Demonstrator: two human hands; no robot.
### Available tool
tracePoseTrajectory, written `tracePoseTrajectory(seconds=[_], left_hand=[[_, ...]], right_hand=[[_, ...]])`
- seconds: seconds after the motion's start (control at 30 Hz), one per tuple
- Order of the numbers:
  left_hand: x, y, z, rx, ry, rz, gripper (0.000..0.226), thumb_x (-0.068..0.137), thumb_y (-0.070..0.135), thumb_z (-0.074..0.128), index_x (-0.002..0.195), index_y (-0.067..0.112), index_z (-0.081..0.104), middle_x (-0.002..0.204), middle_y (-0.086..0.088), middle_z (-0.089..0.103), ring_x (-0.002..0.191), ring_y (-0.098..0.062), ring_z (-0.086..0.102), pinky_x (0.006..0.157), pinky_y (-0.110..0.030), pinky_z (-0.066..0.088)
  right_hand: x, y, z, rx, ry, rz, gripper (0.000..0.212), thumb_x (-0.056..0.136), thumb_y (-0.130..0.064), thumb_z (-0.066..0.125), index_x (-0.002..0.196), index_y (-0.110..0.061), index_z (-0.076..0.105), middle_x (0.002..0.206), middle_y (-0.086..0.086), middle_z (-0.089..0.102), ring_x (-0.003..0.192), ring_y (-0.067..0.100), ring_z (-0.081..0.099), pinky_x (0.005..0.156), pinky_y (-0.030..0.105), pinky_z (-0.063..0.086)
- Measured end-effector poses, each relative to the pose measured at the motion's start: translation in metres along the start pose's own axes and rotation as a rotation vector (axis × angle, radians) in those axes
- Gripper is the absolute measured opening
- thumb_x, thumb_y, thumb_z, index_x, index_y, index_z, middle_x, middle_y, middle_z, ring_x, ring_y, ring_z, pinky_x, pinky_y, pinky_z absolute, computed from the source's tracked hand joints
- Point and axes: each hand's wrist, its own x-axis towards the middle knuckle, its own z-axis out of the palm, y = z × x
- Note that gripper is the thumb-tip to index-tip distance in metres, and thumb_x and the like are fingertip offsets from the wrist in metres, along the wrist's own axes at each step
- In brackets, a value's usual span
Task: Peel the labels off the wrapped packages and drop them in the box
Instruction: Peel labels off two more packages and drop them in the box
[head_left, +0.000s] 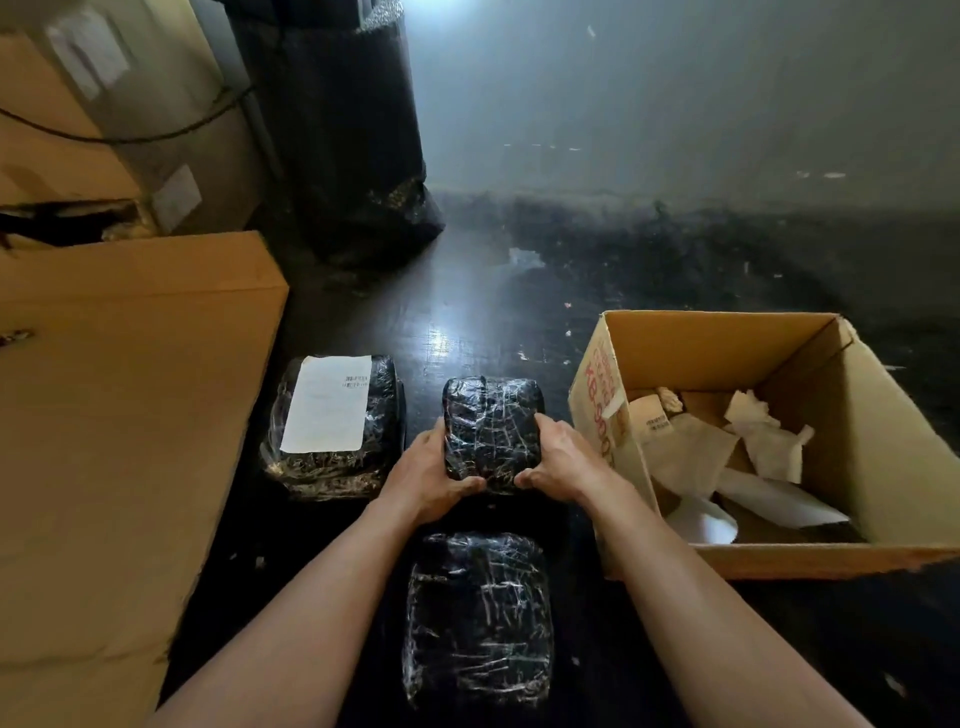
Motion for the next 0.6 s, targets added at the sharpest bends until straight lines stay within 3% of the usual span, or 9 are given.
tracePoseTrajectory(seconds=[0.17, 0.3, 0.43, 0.6], left_hand=[[0.021, -0.005, 0.009, -0.073, -0.076, -0.027, 0.139, 0.068, 0.064, 0.085, 0.163, 0.019, -0.005, 0.164, -0.008, 0.027, 0.147, -0.025, 0.035, 0.118, -0.042, 0.036], [0.034, -0.006, 0.013, -0.156, -0.11, -0.054, 0.15, 0.061, 0.053, 0.094, 0.162, 0.023, -0.013, 0.166, -0.008, 0.024, 0.151, -0.025, 0.029, 0.121, -0.04, 0.031], [0.04, -0.01, 0.014, -0.208, -0.098, -0.075, 0.158, 0.054, 0.044, 0.1, 0.161, 0.028, -0.015, 0.164, -0.005, 0.031, 0.148, -0.024, 0.035, 0.119, -0.04, 0.035], [0.038, -0.01, 0.017, -0.329, -0.074, -0.108, 0.154, 0.055, 0.032, 0.101, 0.162, 0.033, -0.008, 0.163, -0.001, 0.035, 0.147, -0.021, 0.038, 0.116, -0.032, 0.034]], right_hand=[[0.025, 0.008, 0.016, 0.066, -0.032, 0.094, 0.131, 0.072, -0.045, 0.088, 0.16, -0.018, -0.005, 0.158, 0.014, 0.027, 0.144, 0.033, 0.033, 0.116, 0.045, 0.034], [0.035, 0.016, 0.025, 0.161, -0.099, 0.145, 0.14, 0.07, -0.04, 0.09, 0.158, -0.025, -0.017, 0.162, 0.013, 0.023, 0.146, 0.033, 0.031, 0.116, 0.044, 0.033], [0.042, 0.02, 0.034, 0.261, -0.101, 0.169, 0.147, 0.068, -0.032, 0.093, 0.153, -0.033, -0.027, 0.165, 0.015, 0.016, 0.147, 0.033, 0.03, 0.116, 0.045, 0.032], [0.042, 0.022, 0.036, 0.356, -0.056, 0.156, 0.147, 0.063, -0.028, 0.095, 0.155, -0.037, -0.019, 0.163, 0.009, 0.022, 0.146, 0.029, 0.032, 0.115, 0.043, 0.034]])
